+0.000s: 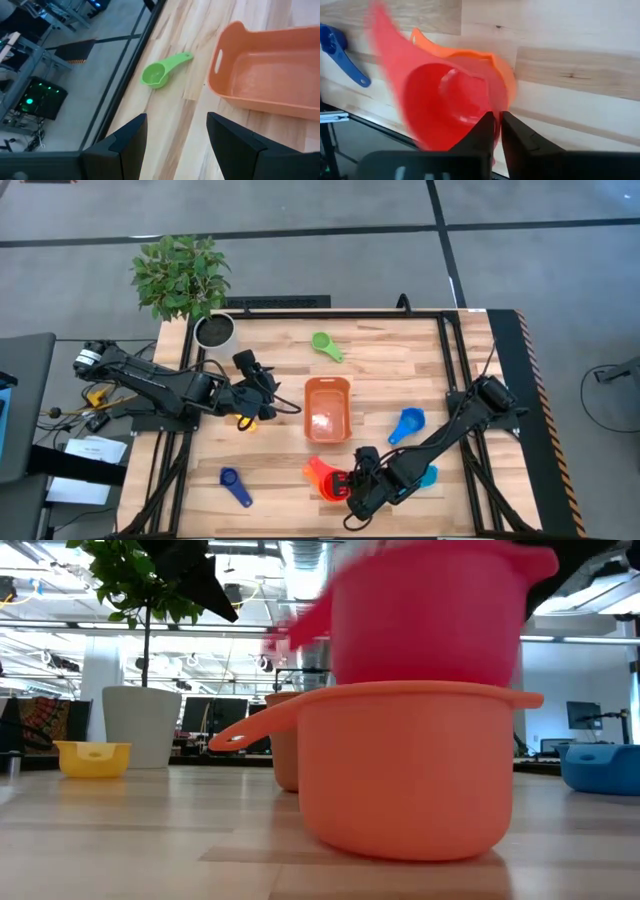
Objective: Nest measuring cups in basket
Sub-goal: Stack the red measuring cup on top of the orange measuring cup, then stack the blue measuring cup on top of the red measuring cup
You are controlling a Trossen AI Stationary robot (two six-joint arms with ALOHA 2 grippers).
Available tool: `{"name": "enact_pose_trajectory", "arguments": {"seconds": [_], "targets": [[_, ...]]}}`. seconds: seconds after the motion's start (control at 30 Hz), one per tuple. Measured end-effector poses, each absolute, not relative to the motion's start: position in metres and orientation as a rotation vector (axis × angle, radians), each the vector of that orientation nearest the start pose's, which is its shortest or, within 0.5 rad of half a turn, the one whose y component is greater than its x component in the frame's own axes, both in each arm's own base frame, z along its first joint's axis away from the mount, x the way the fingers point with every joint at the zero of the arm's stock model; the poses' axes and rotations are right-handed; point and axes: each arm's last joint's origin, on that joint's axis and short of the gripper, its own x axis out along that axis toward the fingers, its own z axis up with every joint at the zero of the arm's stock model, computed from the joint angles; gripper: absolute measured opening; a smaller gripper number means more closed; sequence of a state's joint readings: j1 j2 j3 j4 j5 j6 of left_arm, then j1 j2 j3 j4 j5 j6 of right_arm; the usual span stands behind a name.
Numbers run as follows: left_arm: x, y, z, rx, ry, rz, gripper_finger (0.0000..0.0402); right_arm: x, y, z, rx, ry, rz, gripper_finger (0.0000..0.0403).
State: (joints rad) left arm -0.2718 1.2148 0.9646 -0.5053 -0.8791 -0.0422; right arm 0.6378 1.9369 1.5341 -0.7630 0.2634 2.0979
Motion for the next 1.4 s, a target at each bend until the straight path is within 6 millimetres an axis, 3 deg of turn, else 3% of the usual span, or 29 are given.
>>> {"name": "enact_pose_trajectory", "arguments": {"seconds": [0.27, 0.4, 0.73, 0.93, 1.07, 1.23, 1.4], "targets": [[0.239, -0.044, 0.289, 0.351, 0.627, 0.600, 0.0197, 0.336, 0.235, 0.204, 1.353, 0.955, -0.793, 0.0106], [0.237, -0.044, 0.287, 0.338, 0.644, 0.607, 0.0197, 0.338, 0.230, 0.205, 1.303, 0.998, -0.769, 0.0125], [0.236, -0.043, 0.288, 0.351, 0.641, 0.620, 0.0196, 0.306, 0.199, 0.258, 1.036, 0.998, -0.741, 0.0152], [0.234, -0.042, 0.290, 0.327, 0.627, 0.629, 0.0196, 0.299, 0.167, 0.268, 0.796, 1.091, -0.754, 0.0150], [0.236, -0.040, 0.289, 0.312, 0.628, 0.645, 0.0196, 0.299, 0.131, 0.278, 0.594, 1.127, -0.776, 0.0144], [0.235, -0.032, 0.287, 0.234, 0.628, 0.708, 0.0196, 0.316, 0.082, 0.294, 0.382, 1.107, -0.602, 0.0138], [0.225, -0.034, 0.280, 0.118, 0.659, 0.762, 0.0196, 0.334, 0.052, 0.301, 0.161, 1.058, -0.429, 0.0128]]}}
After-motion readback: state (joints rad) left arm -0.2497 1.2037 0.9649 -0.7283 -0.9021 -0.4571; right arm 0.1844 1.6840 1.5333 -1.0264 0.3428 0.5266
